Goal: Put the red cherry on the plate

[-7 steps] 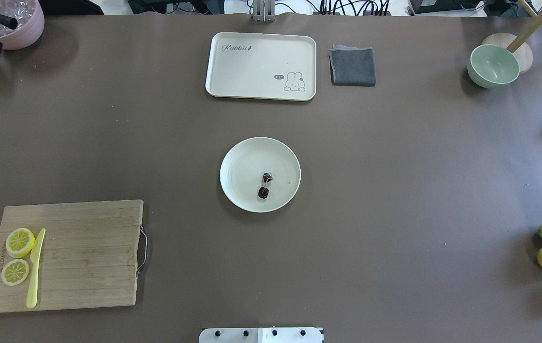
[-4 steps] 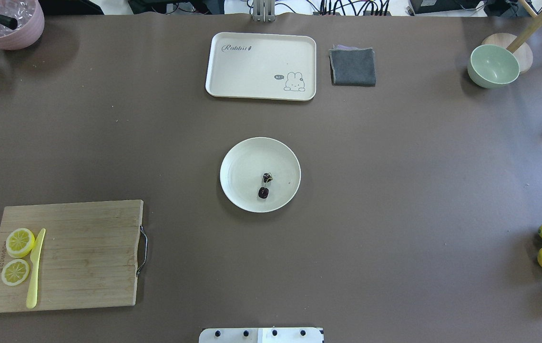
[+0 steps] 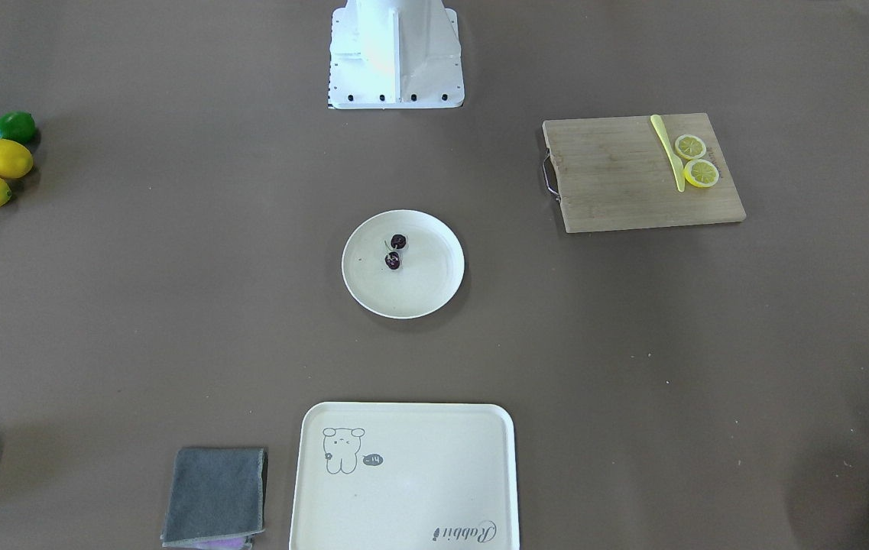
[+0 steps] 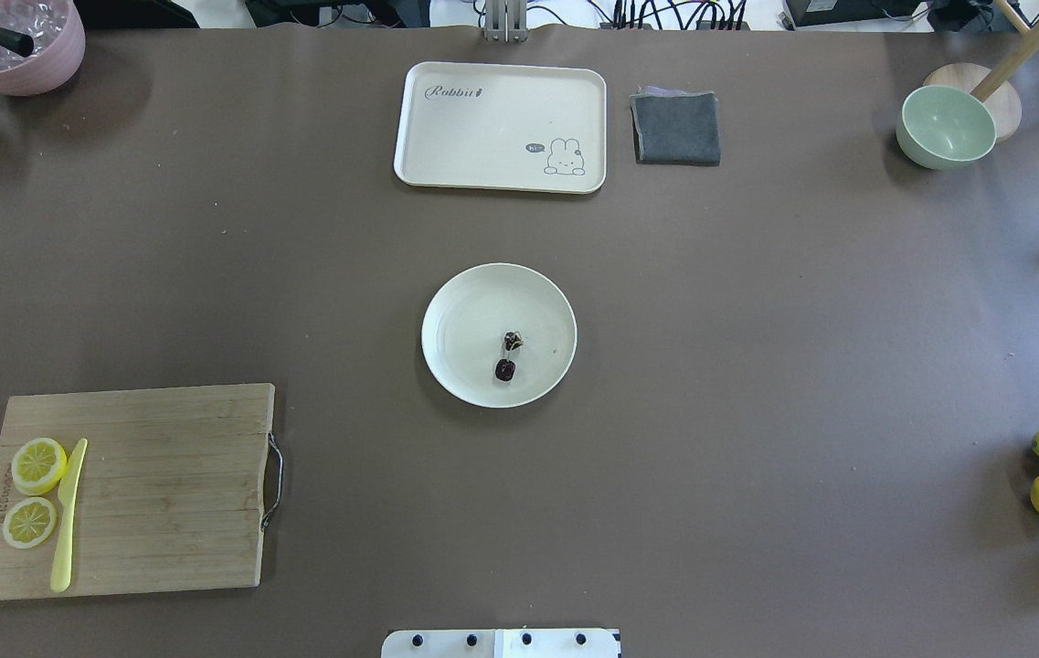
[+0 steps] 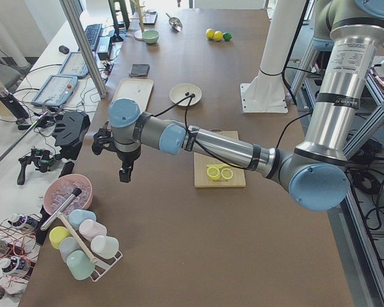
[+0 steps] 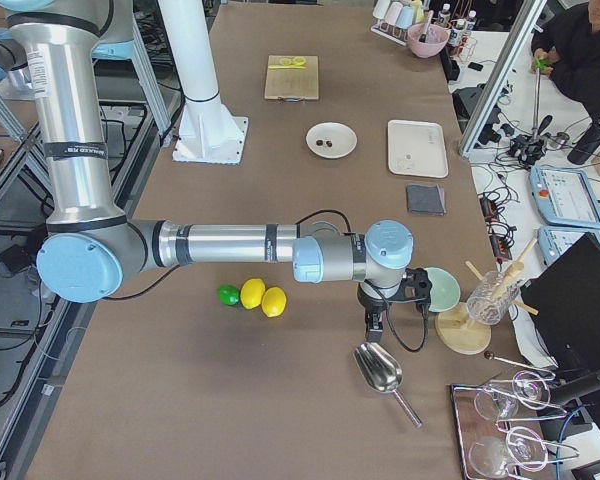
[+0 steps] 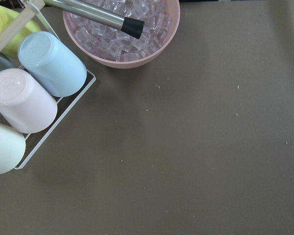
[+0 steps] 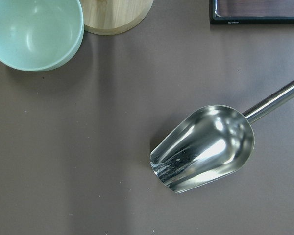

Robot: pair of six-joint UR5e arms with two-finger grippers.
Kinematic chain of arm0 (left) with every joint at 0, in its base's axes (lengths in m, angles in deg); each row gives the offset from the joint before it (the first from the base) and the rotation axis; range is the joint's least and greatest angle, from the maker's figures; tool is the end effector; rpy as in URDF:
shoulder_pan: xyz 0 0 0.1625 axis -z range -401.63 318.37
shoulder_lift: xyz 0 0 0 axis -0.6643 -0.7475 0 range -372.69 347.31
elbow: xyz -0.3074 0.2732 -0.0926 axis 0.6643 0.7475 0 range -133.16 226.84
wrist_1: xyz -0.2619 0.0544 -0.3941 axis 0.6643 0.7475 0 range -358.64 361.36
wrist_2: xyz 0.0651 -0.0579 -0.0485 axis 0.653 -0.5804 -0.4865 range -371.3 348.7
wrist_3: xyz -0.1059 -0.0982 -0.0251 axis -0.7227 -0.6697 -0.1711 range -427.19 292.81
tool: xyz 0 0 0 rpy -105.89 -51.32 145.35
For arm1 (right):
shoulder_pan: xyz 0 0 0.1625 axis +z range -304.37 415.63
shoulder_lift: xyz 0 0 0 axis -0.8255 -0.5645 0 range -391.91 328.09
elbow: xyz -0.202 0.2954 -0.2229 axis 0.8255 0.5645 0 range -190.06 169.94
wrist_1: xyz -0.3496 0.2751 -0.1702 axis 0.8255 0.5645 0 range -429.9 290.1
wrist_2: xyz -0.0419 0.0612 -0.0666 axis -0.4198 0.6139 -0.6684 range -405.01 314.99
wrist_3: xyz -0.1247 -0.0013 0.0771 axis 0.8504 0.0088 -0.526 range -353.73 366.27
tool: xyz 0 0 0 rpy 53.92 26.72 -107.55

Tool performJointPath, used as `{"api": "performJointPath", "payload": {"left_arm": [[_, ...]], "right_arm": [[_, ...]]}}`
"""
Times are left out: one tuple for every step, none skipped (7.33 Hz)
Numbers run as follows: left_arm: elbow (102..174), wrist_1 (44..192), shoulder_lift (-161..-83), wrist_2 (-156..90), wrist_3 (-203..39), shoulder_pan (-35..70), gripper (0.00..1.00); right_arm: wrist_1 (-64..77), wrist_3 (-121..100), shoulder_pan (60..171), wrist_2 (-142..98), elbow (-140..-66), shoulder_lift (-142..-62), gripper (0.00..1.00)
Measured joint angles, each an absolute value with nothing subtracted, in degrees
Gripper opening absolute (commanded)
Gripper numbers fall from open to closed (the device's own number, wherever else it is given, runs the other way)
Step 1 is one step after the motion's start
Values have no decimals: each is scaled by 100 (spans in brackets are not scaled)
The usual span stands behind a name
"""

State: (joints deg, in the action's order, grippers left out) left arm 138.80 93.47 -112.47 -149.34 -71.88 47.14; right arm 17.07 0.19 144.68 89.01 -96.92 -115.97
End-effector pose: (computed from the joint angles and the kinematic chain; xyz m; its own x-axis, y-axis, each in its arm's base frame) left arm -0.0106 -0.6400 0.5561 0.6641 0.1123 -0.7392 0.0336 0.9832 0.1795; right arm 0.0213 -0.6107 0.6543 0.7155 0.0233 0.6982 -0.0596 0.9978 0.0277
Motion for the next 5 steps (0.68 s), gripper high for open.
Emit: {"api": "performJointPath", "payload": {"left_arm": [[13852, 9411, -11066, -14933, -7090, 4736, 98], [13848, 9457, -10946, -14928, -7056, 4758, 98], [13847, 9477, -10875, -14923, -7042, 4783, 98], [13839, 9484, -10846, -14887, -7038, 4803, 98], [13836, 9488, -10826, -14791, -7036, 4821, 98]], "right_arm": [[1691, 7, 14472, 8897, -9695, -11634, 100], [1685, -22, 14474, 8897, -9704, -11639, 100], [1697, -61, 14475, 8900, -9711, -11591, 100], [1710, -91, 14471, 8901, -9713, -11531, 100], [1716, -104, 14454, 8902, -9716, -11497, 100]]}}
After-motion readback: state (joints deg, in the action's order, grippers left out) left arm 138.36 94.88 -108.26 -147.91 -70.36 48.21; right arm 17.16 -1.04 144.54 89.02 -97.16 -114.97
